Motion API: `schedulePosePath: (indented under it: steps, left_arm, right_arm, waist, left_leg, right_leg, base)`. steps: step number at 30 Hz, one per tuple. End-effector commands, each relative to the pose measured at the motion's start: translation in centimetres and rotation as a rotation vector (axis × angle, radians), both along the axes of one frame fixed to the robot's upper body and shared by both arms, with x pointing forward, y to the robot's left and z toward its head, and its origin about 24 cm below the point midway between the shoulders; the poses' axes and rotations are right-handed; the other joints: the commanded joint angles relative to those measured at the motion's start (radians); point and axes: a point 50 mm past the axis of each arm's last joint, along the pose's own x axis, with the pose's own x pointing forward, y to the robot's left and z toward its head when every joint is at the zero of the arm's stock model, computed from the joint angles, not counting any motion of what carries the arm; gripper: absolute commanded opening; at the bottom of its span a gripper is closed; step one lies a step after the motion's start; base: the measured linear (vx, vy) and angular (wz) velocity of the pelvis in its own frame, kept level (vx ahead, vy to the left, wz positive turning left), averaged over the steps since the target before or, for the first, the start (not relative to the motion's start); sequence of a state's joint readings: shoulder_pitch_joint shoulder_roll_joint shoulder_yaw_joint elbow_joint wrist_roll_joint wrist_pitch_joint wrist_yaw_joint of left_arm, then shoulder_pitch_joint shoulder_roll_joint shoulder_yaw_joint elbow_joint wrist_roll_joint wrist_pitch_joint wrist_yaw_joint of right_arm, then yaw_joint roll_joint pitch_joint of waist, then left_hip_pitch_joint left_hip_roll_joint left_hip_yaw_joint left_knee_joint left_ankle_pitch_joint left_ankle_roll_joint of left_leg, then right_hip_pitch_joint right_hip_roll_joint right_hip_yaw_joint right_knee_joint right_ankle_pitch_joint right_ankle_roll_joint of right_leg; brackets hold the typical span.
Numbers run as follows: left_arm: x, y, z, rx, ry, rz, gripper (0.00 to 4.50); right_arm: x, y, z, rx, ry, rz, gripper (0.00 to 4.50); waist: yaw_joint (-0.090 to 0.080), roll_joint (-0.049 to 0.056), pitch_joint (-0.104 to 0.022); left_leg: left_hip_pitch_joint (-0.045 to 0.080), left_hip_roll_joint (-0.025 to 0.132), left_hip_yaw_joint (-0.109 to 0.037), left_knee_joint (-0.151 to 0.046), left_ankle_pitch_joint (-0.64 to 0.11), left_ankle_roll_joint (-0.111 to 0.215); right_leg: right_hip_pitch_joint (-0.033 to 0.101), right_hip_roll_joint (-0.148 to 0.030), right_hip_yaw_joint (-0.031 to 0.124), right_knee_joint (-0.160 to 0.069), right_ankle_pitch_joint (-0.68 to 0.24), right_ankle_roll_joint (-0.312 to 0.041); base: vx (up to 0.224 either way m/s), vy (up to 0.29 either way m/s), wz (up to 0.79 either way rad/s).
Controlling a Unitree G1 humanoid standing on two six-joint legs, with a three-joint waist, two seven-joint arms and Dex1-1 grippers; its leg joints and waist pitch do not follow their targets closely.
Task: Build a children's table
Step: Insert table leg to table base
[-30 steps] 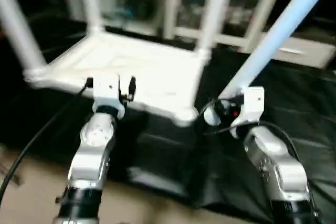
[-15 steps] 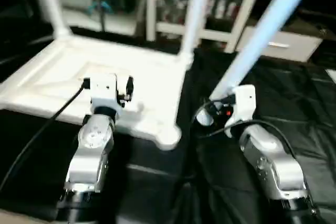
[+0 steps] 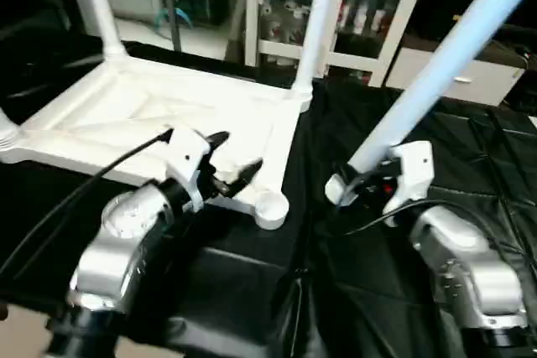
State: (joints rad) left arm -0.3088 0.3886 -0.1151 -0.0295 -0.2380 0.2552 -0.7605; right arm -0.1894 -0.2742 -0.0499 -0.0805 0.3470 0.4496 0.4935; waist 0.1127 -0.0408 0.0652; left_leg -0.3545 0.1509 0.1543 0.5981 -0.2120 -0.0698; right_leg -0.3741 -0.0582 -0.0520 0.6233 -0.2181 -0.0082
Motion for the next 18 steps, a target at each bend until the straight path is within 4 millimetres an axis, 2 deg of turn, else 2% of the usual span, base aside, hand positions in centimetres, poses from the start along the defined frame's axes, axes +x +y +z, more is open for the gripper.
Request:
schedulePosePath:
  steps: [1, 2, 3, 4, 6, 8, 10, 11, 12, 15, 16, 17, 18]
  left_arm:
    - [0.2, -0.2, -0.8, 0.089, 0.079, -0.146, 4.36]
    - [0.4, 0.1, -1.1, 0.155, 0.113, -0.212, 4.36]
    - [0.4, 0.2, -1.1, 0.163, 0.117, -0.218, 4.36]
    - [1.0, 1.2, -1.5, 0.272, 0.174, -0.285, 4.36]
    - [1.5, 1.9, -1.8, 0.346, 0.194, -0.298, 4.36]
    - [2.3, 3.0, -2.2, 0.46, 0.218, -0.311, 4.36]
    - [3.1, 3.3, -2.2, 0.488, 0.219, -0.298, 4.36]
    - [3.5, 3.4, -2.3, 0.498, 0.218, -0.295, 4.36]
    - [3.8, 3.4, -2.3, 0.513, 0.215, -0.292, 4.36]
    - [4.6, 3.2, -2.4, 0.528, 0.192, -0.282, 4.36]
    - [5.0, 3.0, -2.3, 0.524, 0.168, -0.278, 4.21]
    - [5.4, 2.7, -2.2, 0.512, 0.151, -0.27, 4.11]
    - [5.5, 2.5, -2.1, 0.503, 0.146, -0.271, 4.11]
  right_arm:
    - [0.0, 0.0, 1.6, -0.001, -0.058, 0.092, 1.88]
    - [-0.2, 0.1, 1.6, -0.01, -0.051, 0.15, 1.88]
    - [-0.2, 0.2, 1.6, -0.011, -0.049, 0.158, 1.88]
    - [-0.7, 0.4, 1.6, -0.028, -0.029, 0.254, 1.88]
    - [-0.9, 0.4, 1.5, -0.043, -0.017, 0.298, 1.88]
    - [-1.3, 0.6, 1.3, -0.065, -0.001, 0.359, 1.88]
    - [-1.5, 0.6, 1.3, -0.074, 0.006, 0.385, 1.88]
    - [-1.6, 0.7, 1.3, -0.076, 0.007, 0.394, 1.88]
    - [-1.7, 0.7, 1.3, -0.077, 0.009, 0.402, 1.88]
    - [-1.8, 0.6, 1.3, -0.082, 0.006, 0.4, 1.88]
    - [-1.8, 0.6, 1.3, -0.083, 0.006, 0.398, 1.88]
    - [-1.7, 0.5, 1.3, -0.089, 0.005, 0.392, 1.88]
    - [-1.7, 0.4, 1.3, -0.096, 0.004, 0.386, 1.88]
  waist:
    - [-0.001, 0.002, -0.04]
    - [0.001, 0.005, -0.043]
    - [-0.002, -0.005, -0.042]
    - [-0.001, -0.001, -0.05]
    - [-0.001, 0.002, -0.044]
    - [0.001, 0.003, -0.047]
    - [0.003, 0.0, -0.049]
    - [0.007, 0.002, -0.052]
    - [0.007, -0.002, -0.052]
    - [0.015, 0.0, -0.058]
    - [0.013, 0.002, -0.056]
    - [0.014, 0.007, -0.057]
    - [0.015, 0.003, -0.06]
  left_leg:
    - [0.019, 0.072, -0.037, -0.096, -0.371, -0.022]
    - [0.021, 0.073, -0.038, -0.096, -0.377, -0.026]
    - [0.02, 0.073, -0.036, -0.098, -0.373, -0.023]
    - [0.014, 0.077, -0.038, -0.104, -0.339, -0.022]
    - [0.016, 0.076, -0.036, -0.106, -0.345, -0.021]
    - [0.021, 0.079, -0.038, -0.104, -0.362, -0.03]
    - [0.019, 0.08, -0.036, -0.103, -0.346, -0.028]
    - [0.025, 0.081, -0.034, -0.1, -0.344, -0.03]
    - [0.024, 0.084, -0.032, -0.1, -0.335, -0.028]
    - [0.024, 0.09, -0.024, -0.1, -0.289, -0.029]
    - [0.02, 0.09, -0.023, -0.102, -0.297, -0.033]
    - [0.024, 0.09, -0.022, -0.102, -0.318, -0.038]
    - [0.028, 0.088, -0.019, -0.099, -0.341, -0.042]
  right_leg:
    - [0.011, -0.106, 0.05, -0.124, -0.587, -0.055]
    - [0.01, -0.108, 0.05, -0.122, -0.585, -0.053]
    - [0.012, -0.108, 0.05, -0.127, -0.59, -0.048]
    - [0.023, -0.109, 0.047, -0.117, -0.521, -0.055]
    - [0.017, -0.108, 0.045, -0.12, -0.502, -0.061]
    - [0.016, -0.118, 0.046, -0.121, -0.512, -0.072]
    - [0.018, -0.121, 0.043, -0.121, -0.483, -0.089]
    - [0.016, -0.122, 0.042, -0.117, -0.469, -0.094]
    - [0.016, -0.125, 0.041, -0.115, -0.437, -0.109]
    - [0.018, -0.127, 0.043, -0.099, -0.331, -0.147]
    - [0.017, -0.122, 0.042, -0.095, -0.293, -0.159]
    - [0.015, -0.121, 0.042, -0.094, -0.292, -0.162]
    - [0.013, -0.122, 0.042, -0.094, -0.286, -0.165]
  base:
    - [-0.056, 0.03, -0.06]
    - [0.0, 0.0, 0.0]
    - [0.0, 0.0, 0.0]
    - [0.0, 0.0, 0.0]
    - [0.0, 0.0, 0.0]
    - [0.0, 0.0, 0.0]
    - [0.0, 0.0, 0.0]
    - [0.0, 0.0, 0.0]
    - [0.0, 0.0, 0.0]
    - [0.0, 0.0, 0.0]
    - [0.0, 0.0, 0.0]
    - [0.0, 0.0, 0.0]
    - [0.0, 0.0, 0.0]
